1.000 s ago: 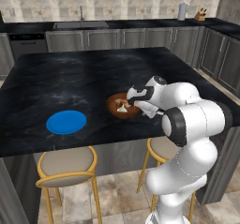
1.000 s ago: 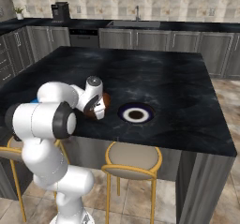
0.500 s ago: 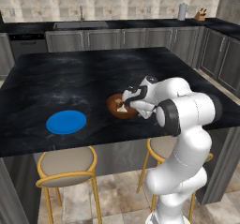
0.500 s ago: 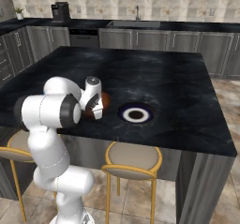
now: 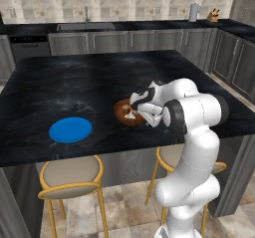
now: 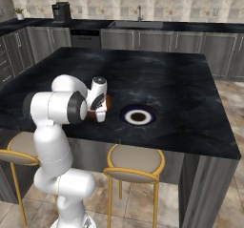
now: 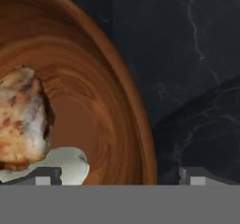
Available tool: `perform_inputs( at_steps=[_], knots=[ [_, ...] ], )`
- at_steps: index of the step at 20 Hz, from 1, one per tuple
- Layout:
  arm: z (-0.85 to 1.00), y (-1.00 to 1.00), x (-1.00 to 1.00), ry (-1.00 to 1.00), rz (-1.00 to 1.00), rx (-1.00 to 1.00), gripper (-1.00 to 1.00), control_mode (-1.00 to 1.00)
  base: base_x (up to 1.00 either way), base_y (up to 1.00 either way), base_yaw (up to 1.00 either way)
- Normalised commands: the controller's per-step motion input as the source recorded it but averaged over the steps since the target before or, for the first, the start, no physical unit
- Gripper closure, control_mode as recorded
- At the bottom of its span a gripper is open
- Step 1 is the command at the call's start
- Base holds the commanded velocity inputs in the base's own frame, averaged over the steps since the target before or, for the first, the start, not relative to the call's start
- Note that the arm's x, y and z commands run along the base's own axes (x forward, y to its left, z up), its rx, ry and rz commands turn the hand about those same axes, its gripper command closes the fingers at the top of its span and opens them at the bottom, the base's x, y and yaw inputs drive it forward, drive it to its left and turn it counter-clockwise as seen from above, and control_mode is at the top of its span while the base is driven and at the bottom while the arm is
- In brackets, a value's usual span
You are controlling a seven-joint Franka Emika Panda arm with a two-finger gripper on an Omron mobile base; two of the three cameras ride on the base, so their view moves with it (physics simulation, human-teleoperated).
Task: Pick the chicken drumstick and garlic from their plates and place them in the bowl. Then put the bowl in the fridge.
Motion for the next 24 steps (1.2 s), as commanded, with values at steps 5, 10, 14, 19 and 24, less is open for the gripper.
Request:
perform_inputs(
  at_steps=[5,10,14,19,24],
  knots=[
    [-0.17,0.01,0.1,0.04,0.0,0.02,-1.0,-1.0,0.0,0.0,0.0],
    [-0.11,0.11,-0.01,0.0,0.0,0.0,1.0,-1.0,0.0,0.0,0.0],
    [-0.14,0.24,-0.02,0.0,0.0,0.0,1.0,-1.0,0.0,0.0,0.0],
    [-0.05,0.28,-0.13,-0.03,0.02,0.0,1.0,-1.0,0.0,0.0,0.0],
    [0.37,0.09,-0.31,-0.11,0.02,0.03,1.0,-1.0,0.0,0.0,0.0]
  ],
)
